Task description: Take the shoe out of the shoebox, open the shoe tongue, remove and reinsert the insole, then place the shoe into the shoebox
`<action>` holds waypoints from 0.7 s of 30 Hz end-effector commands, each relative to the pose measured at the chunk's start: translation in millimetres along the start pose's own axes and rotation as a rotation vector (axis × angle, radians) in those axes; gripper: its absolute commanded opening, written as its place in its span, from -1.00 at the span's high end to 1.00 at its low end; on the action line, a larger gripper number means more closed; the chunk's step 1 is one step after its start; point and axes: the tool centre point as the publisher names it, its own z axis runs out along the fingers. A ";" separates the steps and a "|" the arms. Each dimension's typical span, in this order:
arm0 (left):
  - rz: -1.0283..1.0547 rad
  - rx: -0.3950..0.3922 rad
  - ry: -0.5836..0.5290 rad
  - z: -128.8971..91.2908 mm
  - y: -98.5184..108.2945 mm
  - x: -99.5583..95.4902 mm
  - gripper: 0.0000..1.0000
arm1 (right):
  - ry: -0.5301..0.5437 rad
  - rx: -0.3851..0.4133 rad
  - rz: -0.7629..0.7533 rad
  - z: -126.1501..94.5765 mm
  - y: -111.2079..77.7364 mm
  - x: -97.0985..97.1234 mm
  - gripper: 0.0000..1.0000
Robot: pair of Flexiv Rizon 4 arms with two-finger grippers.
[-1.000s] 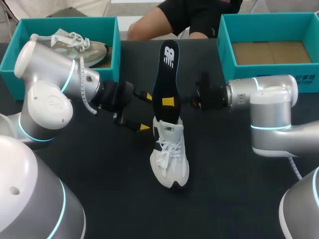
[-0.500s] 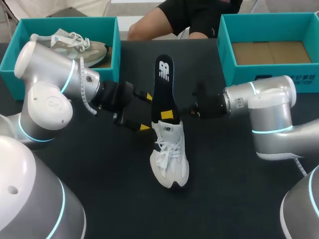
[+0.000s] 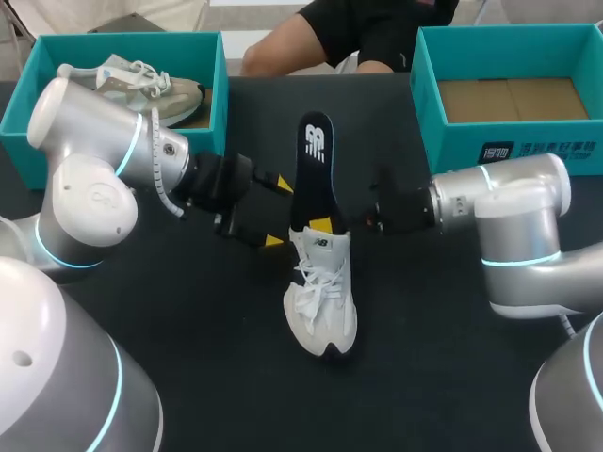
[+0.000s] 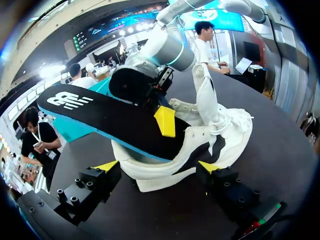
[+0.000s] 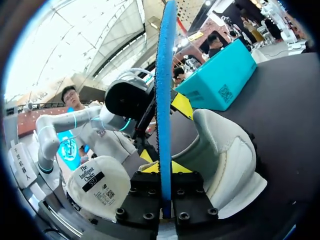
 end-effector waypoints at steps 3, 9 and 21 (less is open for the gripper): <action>0.000 -0.002 0.001 -0.1 -0.4 0.2 -1.00 | -0.011 0.005 -0.042 0.7 18.6 5.6 0.24; 0.000 -0.002 0.001 -0.1 -0.4 0.2 -1.00 | -0.015 0.011 -0.087 -1.4 37.3 1.0 0.25; 0.000 -0.002 0.001 -0.1 -0.4 0.2 -1.00 | 0.007 0.120 -0.013 -1.3 25.9 -13.7 1.00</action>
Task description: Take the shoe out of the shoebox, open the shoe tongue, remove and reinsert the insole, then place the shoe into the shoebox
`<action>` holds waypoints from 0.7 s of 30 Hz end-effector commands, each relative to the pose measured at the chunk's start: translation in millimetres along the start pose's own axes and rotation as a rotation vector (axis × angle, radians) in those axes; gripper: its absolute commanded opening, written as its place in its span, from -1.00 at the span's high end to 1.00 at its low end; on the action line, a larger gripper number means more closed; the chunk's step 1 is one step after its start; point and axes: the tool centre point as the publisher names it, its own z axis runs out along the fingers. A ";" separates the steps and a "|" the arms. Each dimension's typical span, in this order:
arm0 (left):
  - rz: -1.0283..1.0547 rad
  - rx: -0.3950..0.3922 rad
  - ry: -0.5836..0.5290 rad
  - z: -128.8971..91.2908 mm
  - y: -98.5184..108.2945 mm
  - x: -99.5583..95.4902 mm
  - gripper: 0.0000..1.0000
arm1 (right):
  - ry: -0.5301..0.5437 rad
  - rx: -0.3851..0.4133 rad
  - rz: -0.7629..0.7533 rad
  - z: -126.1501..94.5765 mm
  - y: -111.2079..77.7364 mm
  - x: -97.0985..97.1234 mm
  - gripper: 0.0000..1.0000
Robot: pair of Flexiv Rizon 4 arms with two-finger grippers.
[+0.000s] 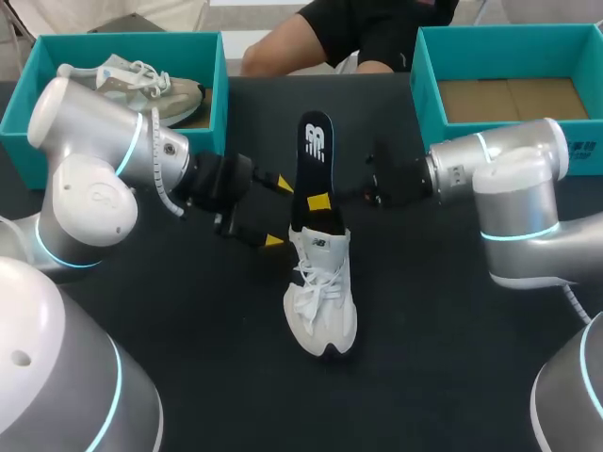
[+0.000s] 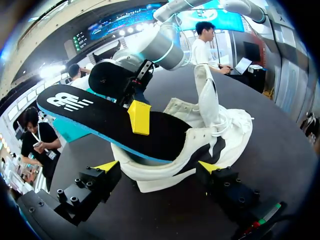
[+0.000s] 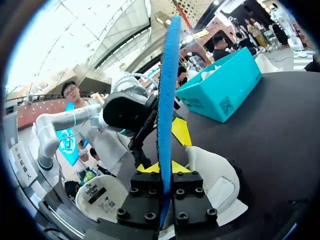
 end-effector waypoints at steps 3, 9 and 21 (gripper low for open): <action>0.001 -0.002 0.000 0.1 -0.3 0.5 -1.00 | 0.010 0.091 0.082 1.9 -25.0 2.4 1.00; 0.001 -0.002 0.000 0.1 -0.3 0.5 -1.00 | 0.015 0.111 0.157 1.3 -53.1 13.4 1.00; 0.001 -0.002 0.000 0.1 -0.3 0.5 -1.00 | -0.003 0.104 0.099 0.2 -31.7 13.0 0.48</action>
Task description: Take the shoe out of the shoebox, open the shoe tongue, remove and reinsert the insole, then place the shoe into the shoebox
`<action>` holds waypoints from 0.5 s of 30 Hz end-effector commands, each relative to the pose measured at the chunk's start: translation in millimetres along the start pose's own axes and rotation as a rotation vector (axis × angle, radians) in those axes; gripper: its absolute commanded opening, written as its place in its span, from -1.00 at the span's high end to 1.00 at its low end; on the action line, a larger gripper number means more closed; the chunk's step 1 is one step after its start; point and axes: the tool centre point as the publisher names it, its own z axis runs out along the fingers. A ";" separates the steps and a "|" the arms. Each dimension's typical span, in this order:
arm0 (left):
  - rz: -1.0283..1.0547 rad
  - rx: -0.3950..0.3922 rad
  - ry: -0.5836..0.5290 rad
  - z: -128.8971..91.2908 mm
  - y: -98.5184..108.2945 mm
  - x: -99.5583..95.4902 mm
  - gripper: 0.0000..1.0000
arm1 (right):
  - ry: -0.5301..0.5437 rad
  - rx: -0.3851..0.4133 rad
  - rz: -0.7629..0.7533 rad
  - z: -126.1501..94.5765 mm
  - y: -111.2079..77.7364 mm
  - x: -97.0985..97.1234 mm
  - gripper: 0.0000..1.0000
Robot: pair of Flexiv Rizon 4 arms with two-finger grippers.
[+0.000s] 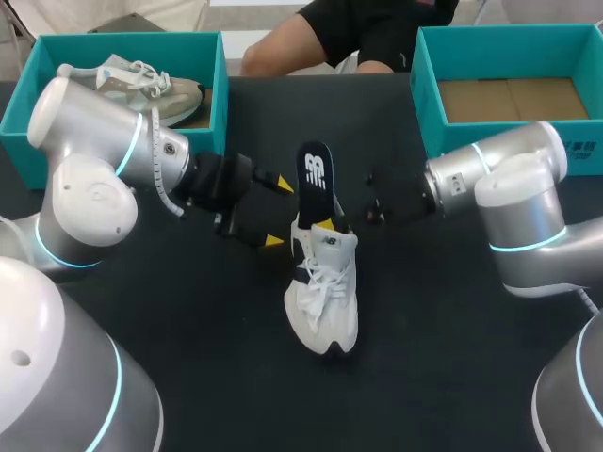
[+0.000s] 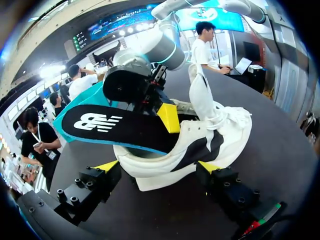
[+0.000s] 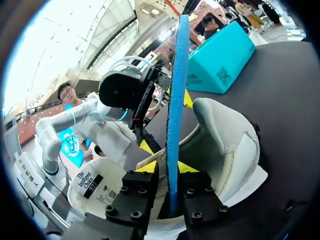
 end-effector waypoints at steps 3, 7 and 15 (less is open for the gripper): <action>0.001 -0.002 0.000 0.3 -0.3 0.5 -1.00 | -0.015 -0.004 -0.033 -3.8 15.9 1.8 0.47; 0.001 -0.002 0.000 0.3 -0.3 0.5 -1.00 | -0.025 -0.008 -0.060 -6.3 26.9 -3.7 0.48; 0.001 -0.002 0.000 0.3 -0.3 0.5 -1.00 | -0.009 0.014 -0.052 -5.8 29.4 -13.6 1.00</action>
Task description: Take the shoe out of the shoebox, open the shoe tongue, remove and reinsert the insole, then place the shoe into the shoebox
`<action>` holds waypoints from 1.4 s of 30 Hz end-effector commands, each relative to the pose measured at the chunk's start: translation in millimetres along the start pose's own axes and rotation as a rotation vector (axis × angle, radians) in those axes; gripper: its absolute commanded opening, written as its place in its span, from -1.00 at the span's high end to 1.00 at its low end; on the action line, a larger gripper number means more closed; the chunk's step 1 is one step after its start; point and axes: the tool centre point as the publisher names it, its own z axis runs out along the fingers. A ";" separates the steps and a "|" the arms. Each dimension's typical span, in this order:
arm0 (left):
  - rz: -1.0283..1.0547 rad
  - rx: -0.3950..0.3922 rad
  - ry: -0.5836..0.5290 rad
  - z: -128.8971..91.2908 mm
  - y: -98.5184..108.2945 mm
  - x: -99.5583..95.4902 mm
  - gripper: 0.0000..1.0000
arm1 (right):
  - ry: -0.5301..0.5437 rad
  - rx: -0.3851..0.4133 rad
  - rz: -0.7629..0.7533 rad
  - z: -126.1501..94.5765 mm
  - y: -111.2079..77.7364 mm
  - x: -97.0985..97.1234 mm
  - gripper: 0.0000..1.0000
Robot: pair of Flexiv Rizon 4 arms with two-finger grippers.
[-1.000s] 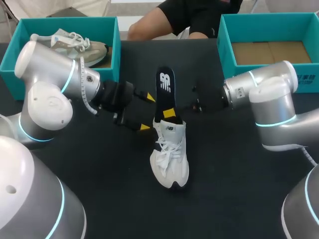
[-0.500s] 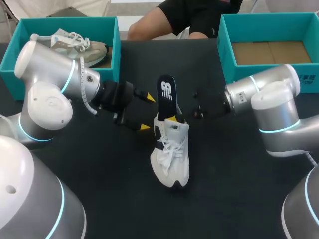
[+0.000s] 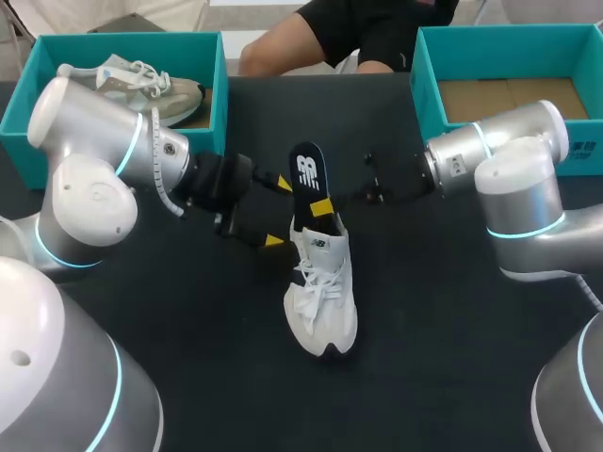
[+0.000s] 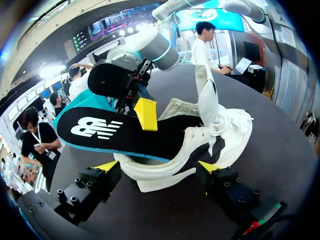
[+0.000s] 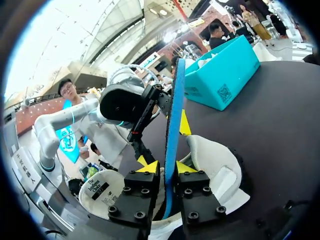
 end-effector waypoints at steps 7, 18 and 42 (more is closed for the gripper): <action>0.001 -0.003 0.000 0.3 -0.3 0.5 -1.00 | 0.008 0.068 0.097 2.2 -29.4 5.1 1.00; 0.001 -0.003 0.000 0.3 -0.3 0.5 -1.00 | 0.000 0.088 0.134 5.0 -38.4 14.4 0.84; 0.001 -0.003 0.000 0.3 -0.3 0.5 -1.00 | -0.001 0.148 0.109 9.9 -16.5 1.0 1.00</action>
